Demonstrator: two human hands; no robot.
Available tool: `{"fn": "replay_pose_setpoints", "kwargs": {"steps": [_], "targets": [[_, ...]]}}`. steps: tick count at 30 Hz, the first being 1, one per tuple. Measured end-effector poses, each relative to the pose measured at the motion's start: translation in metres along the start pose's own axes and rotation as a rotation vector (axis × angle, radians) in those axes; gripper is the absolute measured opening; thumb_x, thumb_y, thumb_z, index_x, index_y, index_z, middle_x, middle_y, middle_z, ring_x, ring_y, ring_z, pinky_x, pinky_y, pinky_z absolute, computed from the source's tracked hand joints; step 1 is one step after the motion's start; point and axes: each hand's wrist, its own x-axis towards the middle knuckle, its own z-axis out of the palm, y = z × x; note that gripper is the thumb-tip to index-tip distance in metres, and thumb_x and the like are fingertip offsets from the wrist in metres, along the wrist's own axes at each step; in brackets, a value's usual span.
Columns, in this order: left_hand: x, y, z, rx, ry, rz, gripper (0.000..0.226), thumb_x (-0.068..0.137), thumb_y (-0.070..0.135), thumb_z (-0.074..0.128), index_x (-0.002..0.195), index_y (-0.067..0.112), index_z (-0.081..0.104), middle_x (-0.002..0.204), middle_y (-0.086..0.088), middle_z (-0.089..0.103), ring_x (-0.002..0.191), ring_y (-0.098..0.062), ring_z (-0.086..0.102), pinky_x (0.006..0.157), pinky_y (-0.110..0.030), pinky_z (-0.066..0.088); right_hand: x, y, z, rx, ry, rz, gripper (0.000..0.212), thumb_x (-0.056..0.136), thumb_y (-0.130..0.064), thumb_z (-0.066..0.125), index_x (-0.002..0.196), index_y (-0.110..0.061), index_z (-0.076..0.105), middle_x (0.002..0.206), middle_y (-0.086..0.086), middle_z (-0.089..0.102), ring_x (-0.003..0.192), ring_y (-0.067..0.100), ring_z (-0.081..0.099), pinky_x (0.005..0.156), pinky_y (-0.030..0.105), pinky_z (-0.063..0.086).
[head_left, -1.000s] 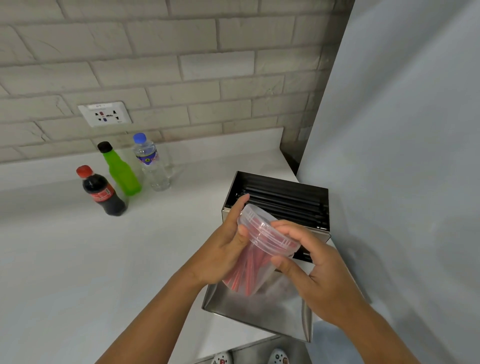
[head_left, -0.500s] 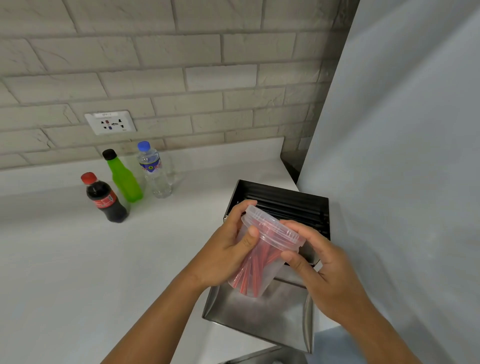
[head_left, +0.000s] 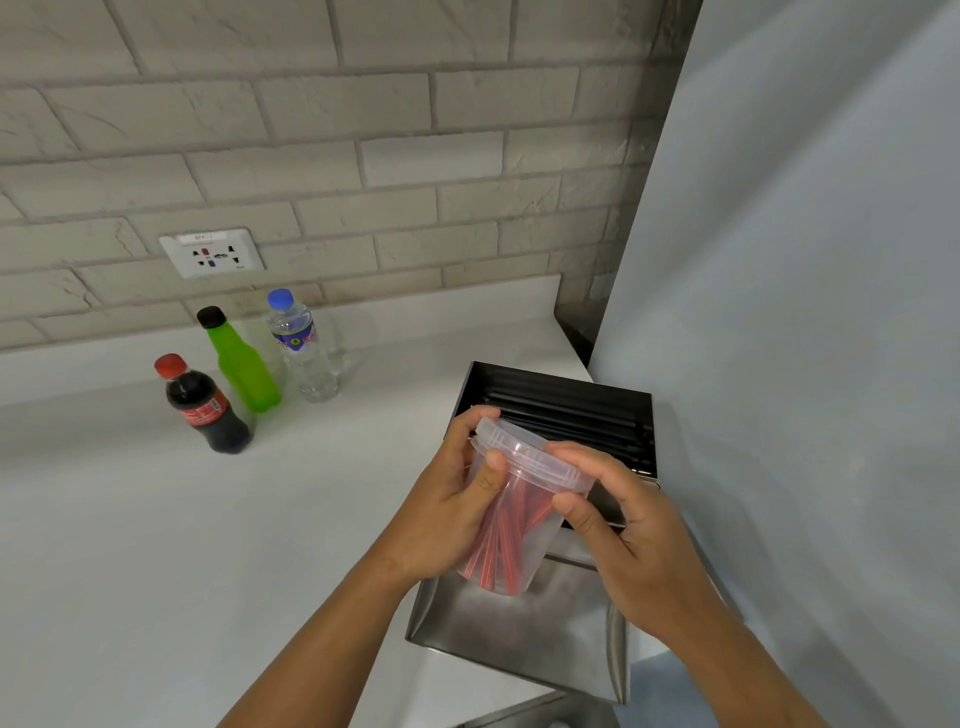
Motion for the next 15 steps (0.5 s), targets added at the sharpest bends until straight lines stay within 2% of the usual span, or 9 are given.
{"fn": "replay_pose_setpoints", "kwargs": {"steps": [4,8,10,12,15], "targets": [[-0.003,0.000,-0.001,-0.025,-0.009,-0.026,0.078,0.087,0.086,0.040,0.149,0.039,0.038,0.131,0.029,0.060,0.126,-0.001,0.061,0.096,-0.013,0.051,0.001,0.001,-0.007,0.009,-0.021,-0.018,0.046,0.098,-0.047,0.060,0.141,-0.030,0.059,0.136,-0.018,0.065,0.130,0.011,0.061,0.101,0.030,0.057],[-0.007,-0.001,-0.002,0.062,-0.050,-0.057,0.074,0.082,0.093,0.032,0.150,0.063,0.029,0.134,0.049,0.051,0.126,0.018,0.053,0.094,-0.007,0.050,-0.002,0.002,-0.009,-0.016,0.001,-0.042,0.036,0.101,-0.042,0.059,0.133,-0.029,0.065,0.129,-0.013,0.070,0.123,0.014,0.066,0.096,0.025,0.057],[-0.008,0.000,-0.003,0.119,-0.042,-0.054,0.068,0.082,0.093,0.034,0.146,0.070,0.029,0.132,0.055,0.047,0.124,0.023,0.051,0.094,-0.003,0.048,-0.004,0.002,-0.011,-0.024,0.035,-0.042,0.034,0.101,-0.044,0.058,0.132,-0.032,0.065,0.126,-0.014,0.071,0.119,0.012,0.068,0.094,0.023,0.056],[-0.008,0.001,-0.003,0.140,-0.029,-0.007,0.059,0.087,0.086,0.043,0.142,0.071,0.034,0.138,0.048,0.046,0.131,0.015,0.049,0.096,-0.005,0.047,-0.007,0.000,-0.012,-0.003,0.045,-0.026,0.033,0.100,-0.051,0.057,0.130,-0.040,0.065,0.122,-0.015,0.073,0.116,0.011,0.070,0.093,0.021,0.056],[-0.008,-0.001,-0.002,0.105,0.001,0.082,0.048,0.096,0.066,0.056,0.141,0.049,0.055,0.145,0.021,0.054,0.139,-0.010,0.053,0.103,-0.023,0.054,-0.010,-0.005,-0.012,0.034,0.040,-0.010,0.032,0.099,-0.059,0.055,0.129,-0.051,0.063,0.120,-0.018,0.074,0.113,0.008,0.071,0.090,0.015,0.055]]}}
